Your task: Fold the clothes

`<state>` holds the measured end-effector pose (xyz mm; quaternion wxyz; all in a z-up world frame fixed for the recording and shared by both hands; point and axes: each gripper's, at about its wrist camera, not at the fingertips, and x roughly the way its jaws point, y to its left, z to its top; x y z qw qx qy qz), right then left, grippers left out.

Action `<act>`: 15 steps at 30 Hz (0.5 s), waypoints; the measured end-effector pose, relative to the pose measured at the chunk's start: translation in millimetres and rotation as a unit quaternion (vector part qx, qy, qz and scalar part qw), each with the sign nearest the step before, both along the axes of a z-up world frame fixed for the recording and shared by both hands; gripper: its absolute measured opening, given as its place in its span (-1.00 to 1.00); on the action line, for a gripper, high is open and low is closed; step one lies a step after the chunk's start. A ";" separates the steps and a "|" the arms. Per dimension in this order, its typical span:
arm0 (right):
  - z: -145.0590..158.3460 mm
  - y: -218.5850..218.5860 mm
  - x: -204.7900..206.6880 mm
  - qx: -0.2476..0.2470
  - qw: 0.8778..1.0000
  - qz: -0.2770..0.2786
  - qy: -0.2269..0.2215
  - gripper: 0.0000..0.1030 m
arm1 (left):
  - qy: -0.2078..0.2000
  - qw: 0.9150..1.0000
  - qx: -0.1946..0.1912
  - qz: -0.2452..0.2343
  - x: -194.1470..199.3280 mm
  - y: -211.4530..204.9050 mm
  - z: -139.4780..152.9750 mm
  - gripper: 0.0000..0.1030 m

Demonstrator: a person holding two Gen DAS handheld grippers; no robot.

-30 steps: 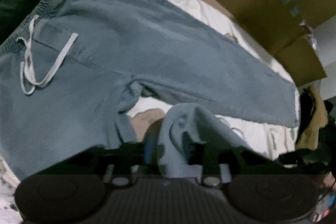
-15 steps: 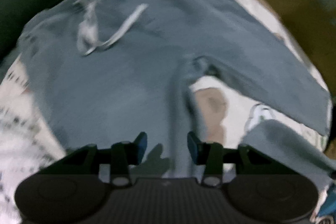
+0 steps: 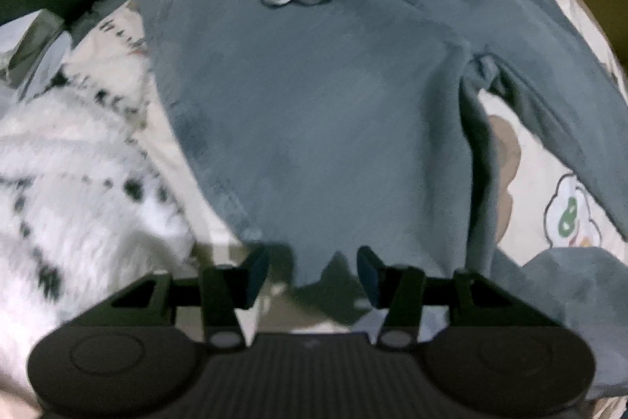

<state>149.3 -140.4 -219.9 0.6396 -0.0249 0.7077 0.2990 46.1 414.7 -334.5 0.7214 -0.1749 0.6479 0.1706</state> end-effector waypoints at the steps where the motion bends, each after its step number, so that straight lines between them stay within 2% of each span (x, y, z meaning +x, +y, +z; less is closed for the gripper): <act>1: -2.8 -2.1 -2.0 -0.004 1.000 -0.003 0.007 -0.81 | 0.002 1.000 0.001 0.001 -2.4 -0.5 -1.2 0.10; 7: -16.6 -13.1 -27.2 -0.016 0.999 -0.027 0.035 -0.83 | -0.007 1.000 -0.017 0.015 -15.5 -1.5 -19.5 0.14; 13: -19.2 -37.2 -56.1 -0.016 0.994 -0.090 0.052 -0.83 | -0.053 0.993 -0.070 0.079 -29.9 7.7 -44.1 0.14; 15: -19.4 -46.0 -64.9 -0.014 0.992 -0.115 0.057 -0.83 | -0.069 0.990 -0.082 0.092 -32.2 9.3 -50.5 0.07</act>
